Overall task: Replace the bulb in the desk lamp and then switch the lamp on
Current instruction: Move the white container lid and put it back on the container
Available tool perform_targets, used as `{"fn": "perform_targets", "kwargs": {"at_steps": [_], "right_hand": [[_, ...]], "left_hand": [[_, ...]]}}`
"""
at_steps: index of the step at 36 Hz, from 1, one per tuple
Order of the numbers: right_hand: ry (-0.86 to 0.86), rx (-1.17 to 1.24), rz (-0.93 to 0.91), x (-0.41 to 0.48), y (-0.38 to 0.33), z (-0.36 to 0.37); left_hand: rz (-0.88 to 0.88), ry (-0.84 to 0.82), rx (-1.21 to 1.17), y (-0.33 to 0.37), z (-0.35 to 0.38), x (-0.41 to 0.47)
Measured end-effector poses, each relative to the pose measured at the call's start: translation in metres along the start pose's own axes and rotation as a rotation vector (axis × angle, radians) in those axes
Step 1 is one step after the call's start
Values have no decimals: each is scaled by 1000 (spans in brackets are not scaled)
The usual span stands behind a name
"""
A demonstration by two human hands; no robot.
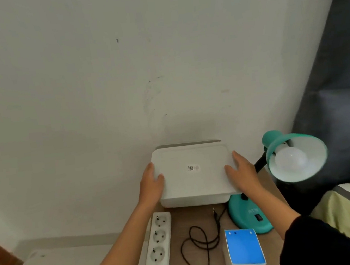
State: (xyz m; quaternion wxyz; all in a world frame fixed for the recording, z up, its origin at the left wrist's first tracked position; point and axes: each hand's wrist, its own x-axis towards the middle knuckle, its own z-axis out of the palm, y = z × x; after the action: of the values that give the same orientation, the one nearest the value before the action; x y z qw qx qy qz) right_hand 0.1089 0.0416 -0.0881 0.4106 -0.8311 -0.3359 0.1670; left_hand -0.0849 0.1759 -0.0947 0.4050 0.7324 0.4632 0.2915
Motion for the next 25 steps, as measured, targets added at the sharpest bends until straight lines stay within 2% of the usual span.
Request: {"fn": "perform_targets", "kwargs": {"at_steps": [5,14,25], "right_hand": [[-24,-8,37,25,6,7],[60,38,18,48,-1,14],[114,21,24,47,-10,16]], "left_hand": [[19,-18,75,0,11,28],[51,-15,171,1,20,58],[40,84,62,1,22,60]]}}
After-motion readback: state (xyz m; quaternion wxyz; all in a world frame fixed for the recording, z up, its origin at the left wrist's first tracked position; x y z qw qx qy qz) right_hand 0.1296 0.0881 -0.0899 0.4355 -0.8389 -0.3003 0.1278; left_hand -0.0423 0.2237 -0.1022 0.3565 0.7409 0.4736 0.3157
